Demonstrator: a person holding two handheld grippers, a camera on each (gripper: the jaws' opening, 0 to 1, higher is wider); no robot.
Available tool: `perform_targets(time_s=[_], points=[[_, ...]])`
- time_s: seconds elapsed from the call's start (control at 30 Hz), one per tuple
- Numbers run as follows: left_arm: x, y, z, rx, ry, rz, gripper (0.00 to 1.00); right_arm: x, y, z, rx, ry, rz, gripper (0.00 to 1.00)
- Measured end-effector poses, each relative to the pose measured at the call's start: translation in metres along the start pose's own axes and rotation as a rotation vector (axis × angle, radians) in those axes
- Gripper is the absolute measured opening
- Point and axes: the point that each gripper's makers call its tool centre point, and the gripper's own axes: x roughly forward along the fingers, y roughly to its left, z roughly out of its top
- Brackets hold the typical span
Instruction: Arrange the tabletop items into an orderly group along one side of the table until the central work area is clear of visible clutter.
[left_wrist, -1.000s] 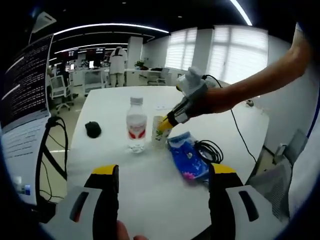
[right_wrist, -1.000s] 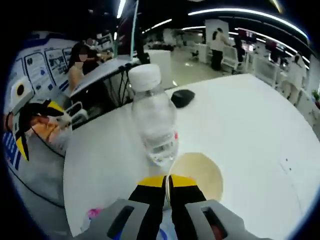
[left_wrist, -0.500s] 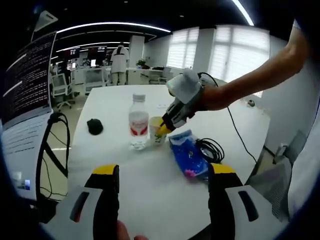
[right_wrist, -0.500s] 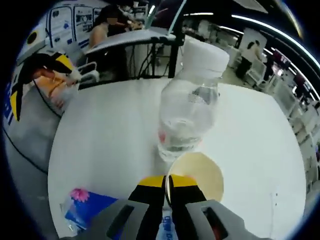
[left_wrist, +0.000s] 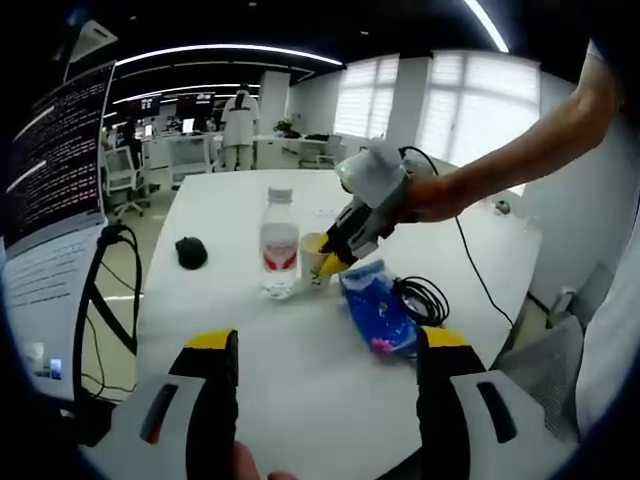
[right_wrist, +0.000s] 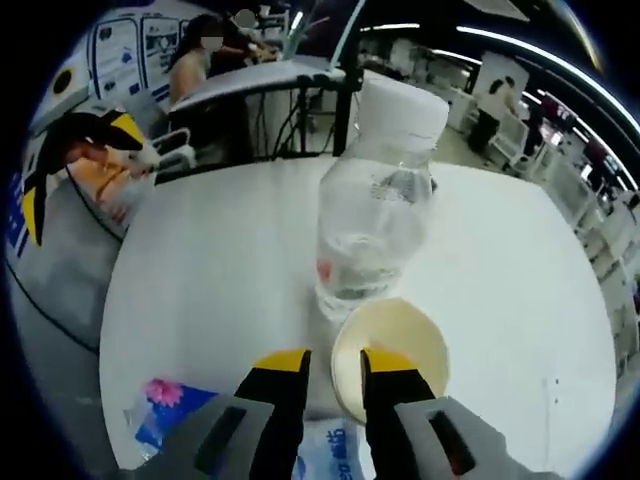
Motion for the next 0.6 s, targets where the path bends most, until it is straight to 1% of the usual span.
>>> perform_targets(time_s=[0.03,0.1,0.3,0.33,0.37,0.4,0.43,0.6], points=[[0.0,-0.001,0.0,0.001,0.001,-0.002,0.73,-0.005,0.0,0.001,-0.001,0.001,-0.008,0.22],[0.001,0.0,-0.001,0.005,0.004,-0.002,0.73,-0.007,-0.002,0.001,0.008,-0.007,-0.01,0.23],[0.004,-0.003,-0.001,-0.001,0.001,-0.01,0.73,-0.016,-0.006,0.001,0.013,-0.028,-0.031,0.25],[0.004,-0.003,-0.002,-0.001,0.002,-0.009,0.73,-0.021,-0.005,0.001,0.019,-0.035,-0.037,0.26],[0.004,-0.004,-0.003,0.001,0.004,-0.01,0.73,-0.022,-0.006,0.001,0.021,-0.038,-0.039,0.26],[0.004,-0.004,-0.004,0.001,0.005,-0.011,0.73,-0.021,-0.007,0.002,0.031,-0.054,-0.04,0.27],[0.005,-0.004,-0.004,0.001,0.006,-0.012,0.73,-0.024,-0.007,0.004,0.04,-0.063,-0.043,0.28],[0.006,-0.01,-0.004,0.004,0.011,-0.016,0.73,-0.038,-0.005,0.01,0.01,-0.088,-0.044,0.37]])
